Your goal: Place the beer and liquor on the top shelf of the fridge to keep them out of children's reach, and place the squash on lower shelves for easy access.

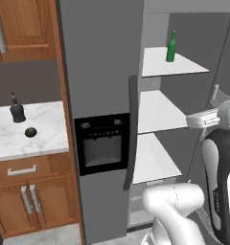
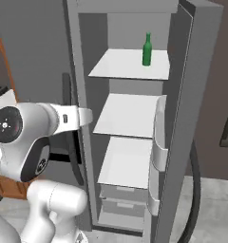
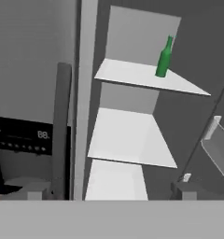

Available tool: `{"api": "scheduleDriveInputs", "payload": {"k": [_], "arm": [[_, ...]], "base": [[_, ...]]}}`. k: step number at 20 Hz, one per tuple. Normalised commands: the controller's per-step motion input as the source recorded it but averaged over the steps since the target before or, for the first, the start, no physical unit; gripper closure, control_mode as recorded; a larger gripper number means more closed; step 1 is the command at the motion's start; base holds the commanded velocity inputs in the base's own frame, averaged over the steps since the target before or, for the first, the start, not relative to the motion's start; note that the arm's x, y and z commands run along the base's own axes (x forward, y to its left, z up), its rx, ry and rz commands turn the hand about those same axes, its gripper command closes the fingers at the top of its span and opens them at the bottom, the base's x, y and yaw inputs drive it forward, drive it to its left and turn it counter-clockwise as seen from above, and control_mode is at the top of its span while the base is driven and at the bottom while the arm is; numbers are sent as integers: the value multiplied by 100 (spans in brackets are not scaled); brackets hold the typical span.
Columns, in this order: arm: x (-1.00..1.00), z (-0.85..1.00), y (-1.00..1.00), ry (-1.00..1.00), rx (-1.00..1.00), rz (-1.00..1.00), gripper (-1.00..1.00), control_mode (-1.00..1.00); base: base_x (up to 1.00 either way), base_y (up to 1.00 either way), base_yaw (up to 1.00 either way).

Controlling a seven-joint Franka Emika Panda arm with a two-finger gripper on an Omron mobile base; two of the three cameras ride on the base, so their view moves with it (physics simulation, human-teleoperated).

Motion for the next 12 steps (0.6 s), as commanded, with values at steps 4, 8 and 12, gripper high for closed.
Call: {"api": "scheduleDriveInputs", "payload": {"k": [4,8,12], "arm": [[0,0,0,0,0,0,-100,100],[0,0,0,0,0,0,-100,100],[0,0,0,0,0,0,-100,100]], "base": [[-22,100,21],[0,100,20],[9,100,9]]}}
